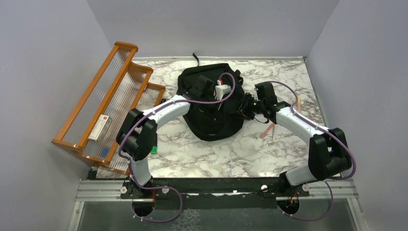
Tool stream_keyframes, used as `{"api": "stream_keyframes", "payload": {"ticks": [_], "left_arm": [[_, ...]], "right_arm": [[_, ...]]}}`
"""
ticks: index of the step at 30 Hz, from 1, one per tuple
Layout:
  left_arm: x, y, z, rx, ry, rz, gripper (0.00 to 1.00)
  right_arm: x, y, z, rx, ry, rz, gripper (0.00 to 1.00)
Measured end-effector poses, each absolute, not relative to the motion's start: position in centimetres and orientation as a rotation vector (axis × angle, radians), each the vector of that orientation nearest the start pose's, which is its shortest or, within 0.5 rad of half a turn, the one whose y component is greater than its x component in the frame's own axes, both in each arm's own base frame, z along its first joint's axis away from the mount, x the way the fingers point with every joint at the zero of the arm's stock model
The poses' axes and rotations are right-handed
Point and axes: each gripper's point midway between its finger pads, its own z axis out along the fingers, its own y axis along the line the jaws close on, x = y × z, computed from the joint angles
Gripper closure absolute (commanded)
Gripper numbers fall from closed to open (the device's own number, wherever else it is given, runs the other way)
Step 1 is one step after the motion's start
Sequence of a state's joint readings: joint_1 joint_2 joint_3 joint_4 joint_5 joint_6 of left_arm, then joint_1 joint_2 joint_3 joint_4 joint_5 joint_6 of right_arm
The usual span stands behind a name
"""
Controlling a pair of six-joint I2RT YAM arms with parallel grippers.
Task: Pack the student bag
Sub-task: Zip the student bag at the center of the board.
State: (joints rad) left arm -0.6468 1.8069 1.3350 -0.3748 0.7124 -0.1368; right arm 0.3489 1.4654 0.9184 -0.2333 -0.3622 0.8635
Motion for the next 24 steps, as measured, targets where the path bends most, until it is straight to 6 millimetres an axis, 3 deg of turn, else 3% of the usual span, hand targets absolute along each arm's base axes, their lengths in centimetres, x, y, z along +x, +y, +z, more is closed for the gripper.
{"api": "stream_keyframes", "payload": {"ticks": [8,19,24], "left_arm": [[27.3,-35.7,13.2,0.965,2.305,-1.213,1.00],[27.5,-35.8,13.5,0.966,2.295,-1.212,1.00],[27.8,-36.1,13.9,0.968,2.275,-1.212,1.00]], "right_arm": [[32.2,20.7,10.9,0.425,2.503,0.897,0.99],[34.6,18.1,12.1,0.342,2.460,0.641,1.00],[35.9,17.0,11.5,0.328,2.461,0.574,0.99]]}}
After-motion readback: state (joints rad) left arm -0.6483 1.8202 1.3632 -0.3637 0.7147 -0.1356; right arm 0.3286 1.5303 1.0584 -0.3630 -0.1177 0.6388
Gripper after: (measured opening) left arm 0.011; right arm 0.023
